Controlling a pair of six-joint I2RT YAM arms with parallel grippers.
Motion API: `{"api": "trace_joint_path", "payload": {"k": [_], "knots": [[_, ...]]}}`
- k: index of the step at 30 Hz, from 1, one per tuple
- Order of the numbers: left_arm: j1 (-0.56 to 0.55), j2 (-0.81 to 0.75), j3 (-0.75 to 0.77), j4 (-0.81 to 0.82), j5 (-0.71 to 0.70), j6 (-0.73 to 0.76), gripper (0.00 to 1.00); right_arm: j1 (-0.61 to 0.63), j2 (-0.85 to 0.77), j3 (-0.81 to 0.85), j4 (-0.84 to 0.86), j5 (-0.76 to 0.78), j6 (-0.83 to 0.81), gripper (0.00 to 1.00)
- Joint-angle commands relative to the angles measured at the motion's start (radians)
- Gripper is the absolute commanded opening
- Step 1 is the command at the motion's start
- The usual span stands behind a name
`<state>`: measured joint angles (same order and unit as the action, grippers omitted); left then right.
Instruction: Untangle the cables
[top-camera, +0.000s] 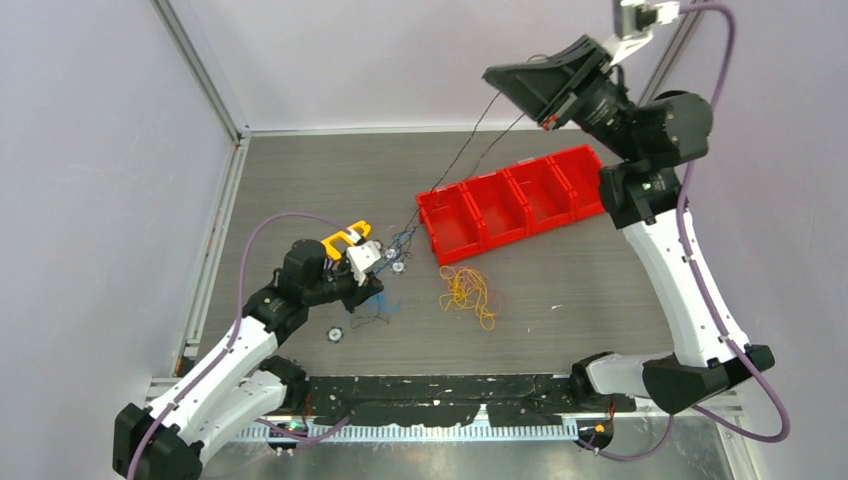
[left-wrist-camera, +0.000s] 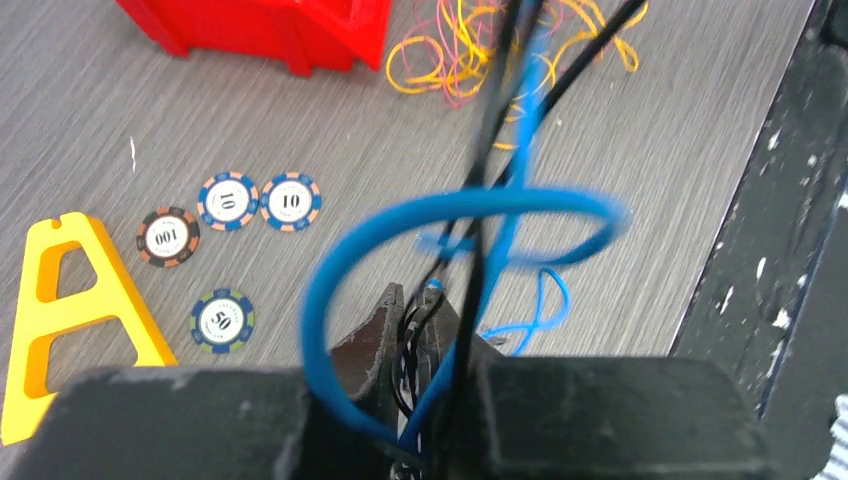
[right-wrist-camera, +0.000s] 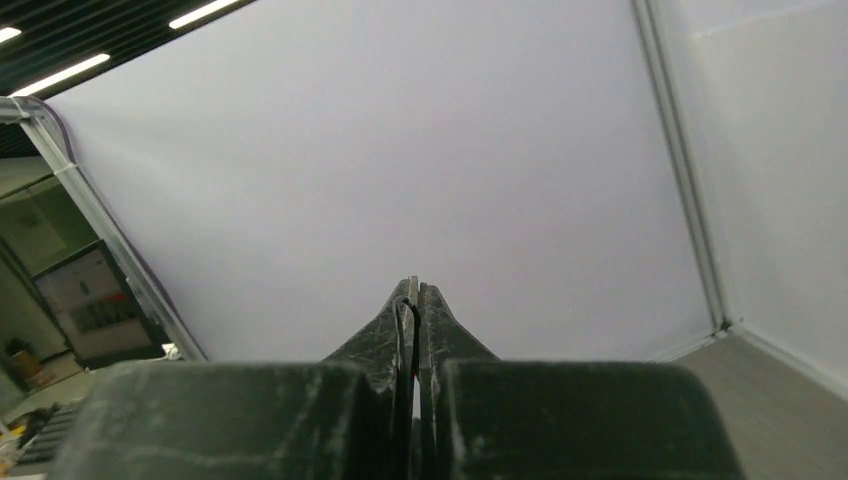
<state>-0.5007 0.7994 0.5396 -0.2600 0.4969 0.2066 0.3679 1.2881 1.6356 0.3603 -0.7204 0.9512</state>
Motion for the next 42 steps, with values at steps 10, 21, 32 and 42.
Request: {"api": "trace_joint_path", "payload": {"k": [10, 21, 32, 42], "knots": [[0.133, 0.025, -0.037, -0.254, -0.031, 0.422, 0.18, -0.205, 0.005, 0.174, 0.013, -0.044, 0.049, 0.05], [0.279, 0.130, -0.037, -0.353, -0.069, 0.645, 0.00, -0.433, 0.025, 0.217, 0.087, -0.089, 0.135, 0.05], [0.450, 0.169, -0.033, -0.410, -0.099, 0.885, 0.00, -0.590, 0.030, 0.220, 0.147, -0.138, 0.210, 0.05], [0.394, 0.096, 0.235, -0.510, 0.315, 0.612, 0.90, -0.330, -0.102, -0.168, 0.160, -0.192, 0.153, 0.05]]}}
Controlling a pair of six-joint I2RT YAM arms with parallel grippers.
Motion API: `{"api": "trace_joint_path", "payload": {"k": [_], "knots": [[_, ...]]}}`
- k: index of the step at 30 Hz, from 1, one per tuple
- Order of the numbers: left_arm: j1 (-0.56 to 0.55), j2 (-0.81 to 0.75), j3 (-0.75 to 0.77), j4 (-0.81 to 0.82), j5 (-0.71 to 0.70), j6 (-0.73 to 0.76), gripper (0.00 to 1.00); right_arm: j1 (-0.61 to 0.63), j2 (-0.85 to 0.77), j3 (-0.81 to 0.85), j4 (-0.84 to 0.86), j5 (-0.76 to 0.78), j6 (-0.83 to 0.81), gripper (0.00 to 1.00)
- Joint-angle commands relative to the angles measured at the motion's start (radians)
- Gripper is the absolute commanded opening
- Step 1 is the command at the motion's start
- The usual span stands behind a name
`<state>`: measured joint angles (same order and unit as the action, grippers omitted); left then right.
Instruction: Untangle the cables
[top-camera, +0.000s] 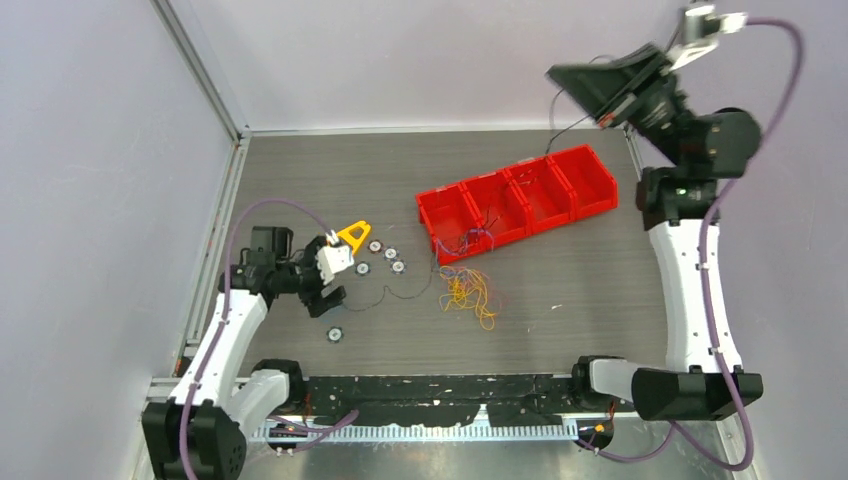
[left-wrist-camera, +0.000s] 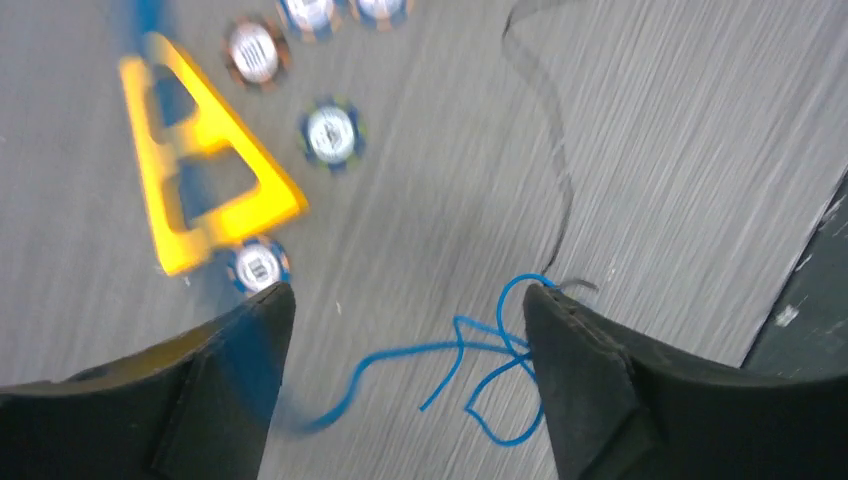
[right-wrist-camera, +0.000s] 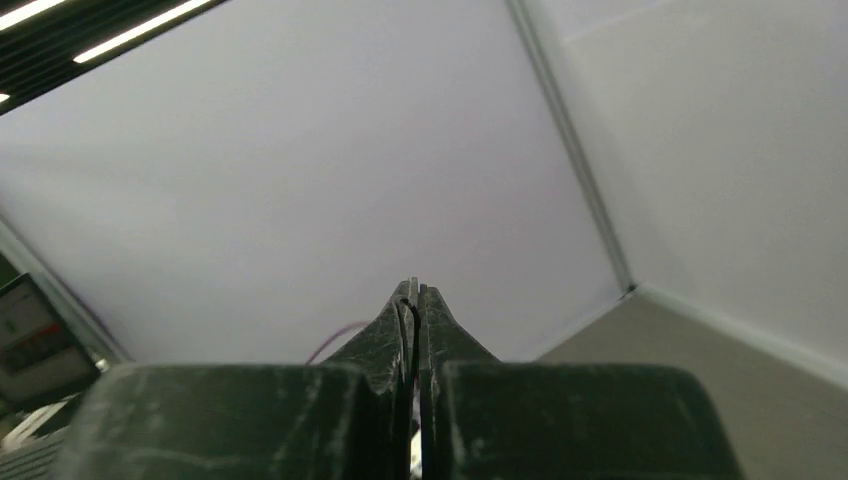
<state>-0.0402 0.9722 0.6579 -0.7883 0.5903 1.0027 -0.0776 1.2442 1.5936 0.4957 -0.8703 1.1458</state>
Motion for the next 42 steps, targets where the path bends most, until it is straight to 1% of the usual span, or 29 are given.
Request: {"api": "trace_joint_path", "payload": {"k": [1, 2, 5, 6, 8, 11, 13, 17, 18, 19, 21, 22, 24, 25, 27, 29, 31, 32, 35, 37, 38, 40, 42], "knots": [[-0.099, -0.098, 0.130, 0.064, 0.220, -0.250, 0.98, 0.163, -0.073, -0.147, 0.022, -0.039, -0.049, 0.05], [-0.133, -0.118, 0.144, 0.117, 0.217, -0.319, 0.99, 0.183, -0.079, -0.182, 0.020, -0.031, -0.064, 0.05], [-0.236, -0.158, 0.172, 0.301, 0.213, -0.584, 1.00, 0.253, -0.085, -0.213, 0.016, -0.018, -0.076, 0.05], [-0.287, -0.159, 0.177, 0.388, 0.171, -0.673, 1.00, 0.263, -0.084, -0.216, 0.016, -0.012, -0.077, 0.05], [-0.399, -0.133, 0.224, 0.493, 0.089, -0.790, 1.00, 0.283, -0.082, -0.211, 0.018, 0.000, -0.076, 0.06], [-0.534, -0.057, 0.307, 0.622, 0.039, -0.911, 0.99, 0.316, -0.080, -0.186, 0.007, 0.005, -0.084, 0.05], [-0.618, 0.004, 0.361, 0.701, -0.031, -0.960, 1.00, 0.341, -0.080, -0.167, -0.009, 0.010, -0.094, 0.05], [-0.718, 0.134, 0.450, 0.865, -0.123, -1.022, 1.00, 0.394, -0.078, -0.126, -0.035, 0.026, -0.116, 0.05], [-0.725, 0.166, 0.472, 0.891, -0.125, -1.056, 0.96, 0.409, -0.076, -0.118, -0.040, 0.027, -0.119, 0.05], [-0.730, 0.201, 0.494, 0.909, -0.117, -1.075, 0.91, 0.416, -0.076, -0.104, -0.048, 0.032, -0.123, 0.05], [-0.742, 0.260, 0.531, 0.925, -0.057, -1.082, 0.77, 0.435, -0.070, -0.078, -0.055, 0.043, -0.129, 0.05], [-0.754, 0.283, 0.530, 0.927, -0.043, -1.075, 0.72, 0.442, -0.066, -0.068, -0.055, 0.046, -0.130, 0.06], [-0.766, 0.311, 0.479, 0.969, -0.024, -1.068, 0.65, 0.445, -0.053, -0.032, -0.050, 0.055, -0.125, 0.05], [-0.768, 0.320, 0.427, 0.984, -0.010, -1.055, 0.63, 0.445, -0.044, -0.006, -0.050, 0.059, -0.124, 0.05], [-0.770, 0.315, 0.344, 1.004, 0.004, -1.028, 0.63, 0.444, -0.030, 0.032, -0.053, 0.060, -0.126, 0.05], [-0.772, 0.298, 0.268, 1.041, 0.016, -1.022, 0.67, 0.444, -0.019, 0.064, -0.062, 0.065, -0.126, 0.05], [-0.782, 0.282, 0.228, 1.053, 0.031, -1.020, 0.71, 0.445, -0.010, 0.084, -0.061, 0.069, -0.121, 0.05], [-0.788, 0.276, 0.219, 1.051, 0.028, -1.020, 0.71, 0.445, -0.008, 0.089, -0.057, 0.071, -0.117, 0.06], [-0.792, 0.270, 0.208, 1.024, 0.010, -1.027, 0.65, 0.446, 0.002, 0.106, -0.046, 0.076, -0.113, 0.05], [-0.784, 0.243, 0.201, 1.011, 0.004, -1.020, 0.65, 0.446, 0.002, 0.115, -0.050, 0.073, -0.116, 0.05], [-0.776, 0.221, 0.198, 0.998, 0.011, -1.022, 0.68, 0.446, -0.001, 0.117, -0.058, 0.071, -0.124, 0.06], [-0.763, 0.160, 0.204, 0.936, 0.029, -1.017, 0.77, 0.446, -0.009, 0.110, -0.070, 0.063, -0.134, 0.05], [-0.762, 0.079, 0.204, 0.869, 0.050, -0.966, 0.83, 0.445, -0.021, 0.089, -0.074, 0.058, -0.142, 0.06]]}}
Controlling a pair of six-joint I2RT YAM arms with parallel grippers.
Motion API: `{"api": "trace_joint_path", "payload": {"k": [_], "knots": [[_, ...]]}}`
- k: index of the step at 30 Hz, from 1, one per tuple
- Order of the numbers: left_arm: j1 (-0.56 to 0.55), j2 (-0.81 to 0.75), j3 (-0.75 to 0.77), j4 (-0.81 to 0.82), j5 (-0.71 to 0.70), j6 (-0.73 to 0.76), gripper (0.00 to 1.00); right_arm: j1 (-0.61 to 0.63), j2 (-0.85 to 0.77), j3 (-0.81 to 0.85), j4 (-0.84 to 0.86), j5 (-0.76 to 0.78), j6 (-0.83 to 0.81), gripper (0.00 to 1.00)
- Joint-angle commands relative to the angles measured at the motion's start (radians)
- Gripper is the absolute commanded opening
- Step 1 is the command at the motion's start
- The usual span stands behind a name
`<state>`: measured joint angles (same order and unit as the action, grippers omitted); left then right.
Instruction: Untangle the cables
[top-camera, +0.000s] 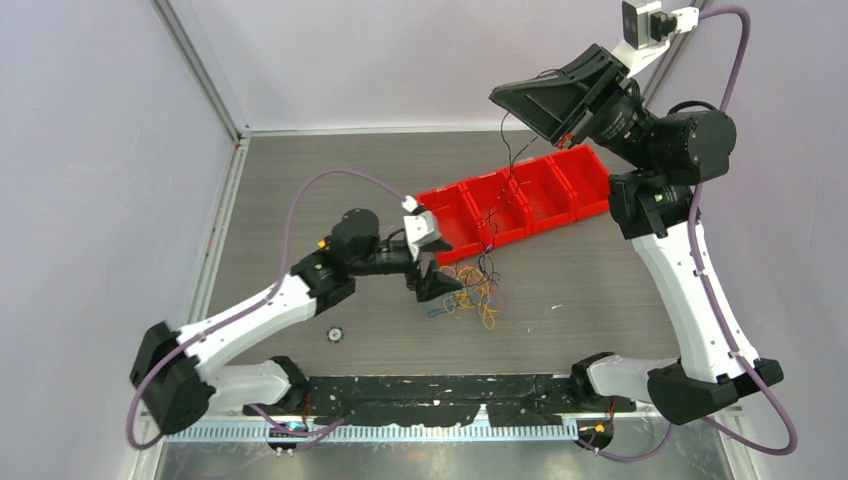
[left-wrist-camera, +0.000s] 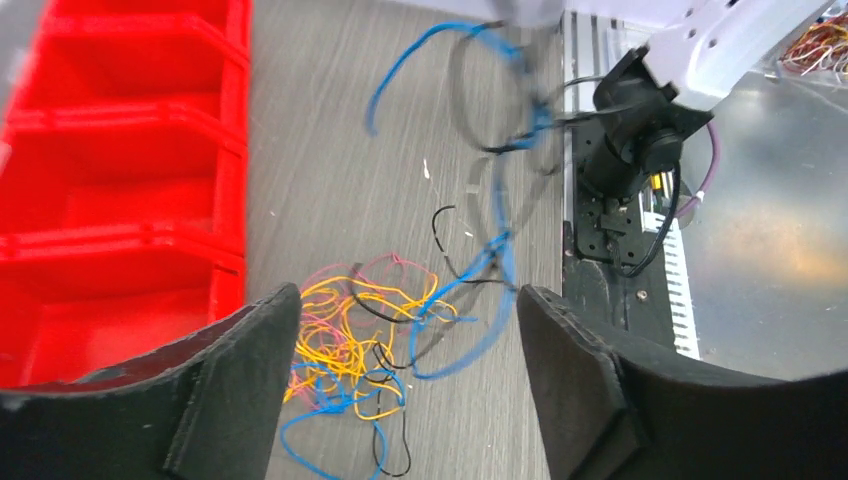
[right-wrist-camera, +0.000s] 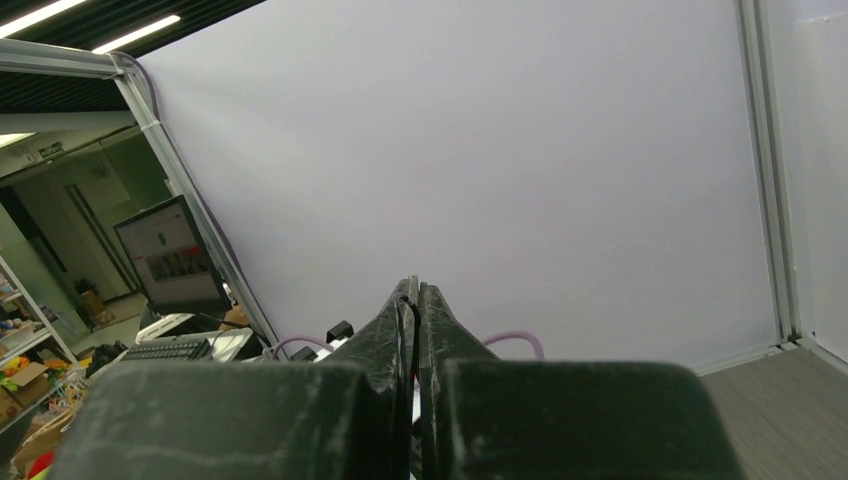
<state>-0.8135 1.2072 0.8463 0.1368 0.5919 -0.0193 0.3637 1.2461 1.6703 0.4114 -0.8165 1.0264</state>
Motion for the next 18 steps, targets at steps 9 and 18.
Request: {"api": "trace_joint_path", "payload": {"k": [9, 18], "knots": [[-0.038, -0.155, 0.113, -0.013, -0.086, -0.066, 0.91, 0.019, -0.029, -0.075, 0.062, 0.011, -0.003, 0.05], [-0.103, 0.116, 0.233, 0.124, -0.057, -0.141, 0.46, 0.027, -0.009, -0.041, 0.046, 0.018, -0.016, 0.05]]}}
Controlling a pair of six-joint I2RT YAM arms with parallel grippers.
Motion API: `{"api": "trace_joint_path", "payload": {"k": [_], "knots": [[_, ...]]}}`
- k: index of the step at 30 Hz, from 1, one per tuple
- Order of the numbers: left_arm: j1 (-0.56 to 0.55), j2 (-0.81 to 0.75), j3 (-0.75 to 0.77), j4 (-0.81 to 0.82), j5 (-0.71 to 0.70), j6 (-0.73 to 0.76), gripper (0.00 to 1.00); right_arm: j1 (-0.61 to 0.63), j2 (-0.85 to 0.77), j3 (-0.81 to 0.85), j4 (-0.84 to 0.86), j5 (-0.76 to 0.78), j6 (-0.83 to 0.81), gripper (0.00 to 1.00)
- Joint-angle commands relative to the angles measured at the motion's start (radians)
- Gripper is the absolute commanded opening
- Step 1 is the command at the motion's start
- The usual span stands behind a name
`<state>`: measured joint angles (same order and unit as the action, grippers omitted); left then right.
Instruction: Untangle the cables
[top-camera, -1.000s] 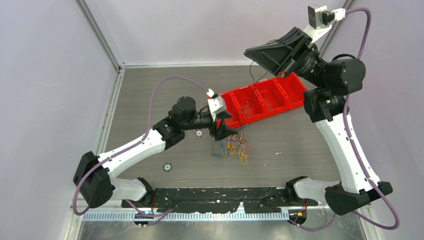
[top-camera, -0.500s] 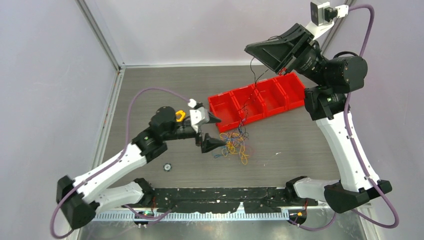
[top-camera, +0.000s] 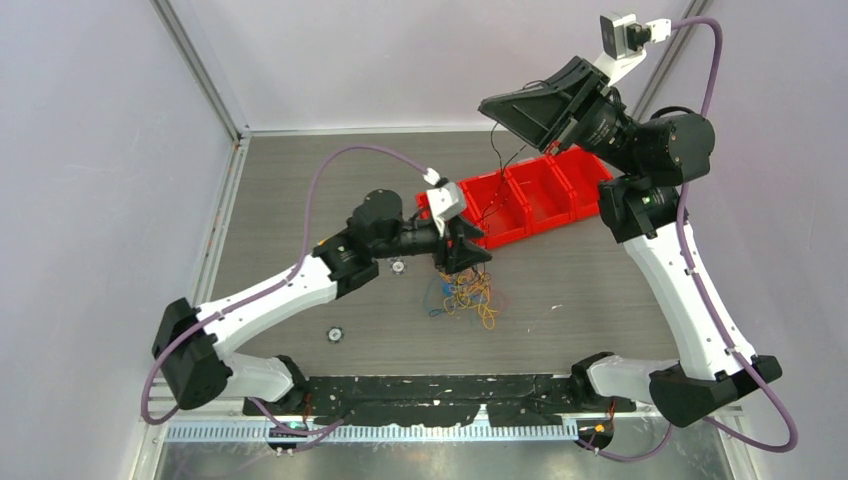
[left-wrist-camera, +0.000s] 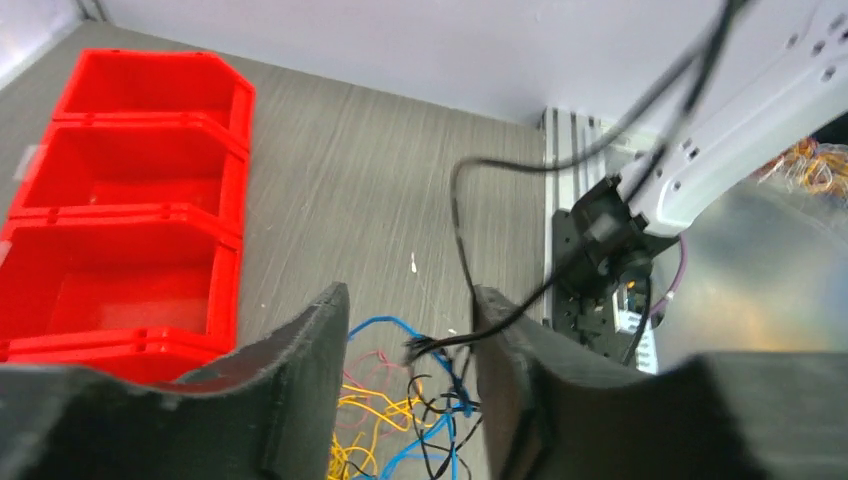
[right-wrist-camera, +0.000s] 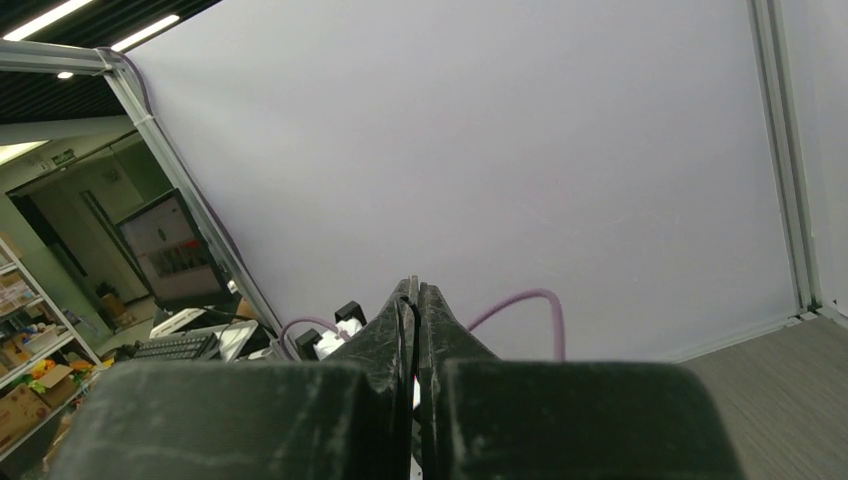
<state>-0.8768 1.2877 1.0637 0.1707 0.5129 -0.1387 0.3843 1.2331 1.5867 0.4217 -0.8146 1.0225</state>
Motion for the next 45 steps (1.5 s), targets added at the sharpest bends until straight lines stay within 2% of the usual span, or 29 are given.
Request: {"api": "trace_joint_path", "payload": {"k": [1, 4, 5, 8, 12, 19, 23, 27, 31, 34, 37, 41, 45], "knots": [[-0.042, 0.040, -0.015, 0.084, 0.020, 0.002, 0.36, 0.007, 0.009, 0.059, 0.033, 0.015, -0.013, 0.05], [-0.018, 0.012, -0.165, 0.018, -0.008, 0.102, 0.13, -0.019, 0.024, 0.115, 0.003, 0.016, -0.011, 0.05], [0.002, -0.006, -0.208, -0.013, -0.005, 0.127, 0.11, -0.052, 0.030, 0.160, -0.005, 0.017, -0.006, 0.05], [0.057, -0.099, -0.311, -0.127, 0.025, 0.195, 0.10, -0.147, 0.074, 0.300, -0.021, 0.013, 0.030, 0.05], [0.085, -0.204, -0.371, -0.304, 0.010, 0.297, 0.15, -0.265, 0.119, 0.433, -0.051, -0.009, 0.051, 0.05], [0.196, -0.307, -0.445, -0.527, -0.008, 0.479, 0.08, -0.419, 0.131, 0.472, -0.029, -0.028, 0.098, 0.05], [0.281, -0.323, -0.443, -0.657, -0.011, 0.597, 0.08, -0.489, 0.163, 0.548, -0.027, -0.034, 0.115, 0.05], [0.348, -0.311, -0.449, -0.755, -0.035, 0.727, 0.17, -0.511, 0.166, 0.535, -0.032, -0.040, 0.107, 0.05], [0.417, -0.285, -0.465, -0.778, -0.038, 0.795, 0.23, -0.539, 0.183, 0.540, -0.016, -0.037, 0.109, 0.05], [0.441, -0.294, -0.442, -0.761, -0.023, 0.766, 0.33, -0.541, 0.175, 0.476, -0.013, -0.064, 0.078, 0.06], [0.443, -0.312, -0.384, -0.781, 0.013, 0.733, 0.55, -0.544, 0.139, 0.327, -0.029, -0.090, 0.007, 0.05], [0.443, -0.349, -0.298, -0.812, 0.020, 0.693, 0.74, -0.547, 0.091, 0.149, -0.072, -0.108, -0.111, 0.05], [0.443, -0.389, -0.223, -0.804, -0.006, 0.620, 0.84, -0.547, 0.074, 0.043, -0.121, -0.107, -0.226, 0.05]]}}
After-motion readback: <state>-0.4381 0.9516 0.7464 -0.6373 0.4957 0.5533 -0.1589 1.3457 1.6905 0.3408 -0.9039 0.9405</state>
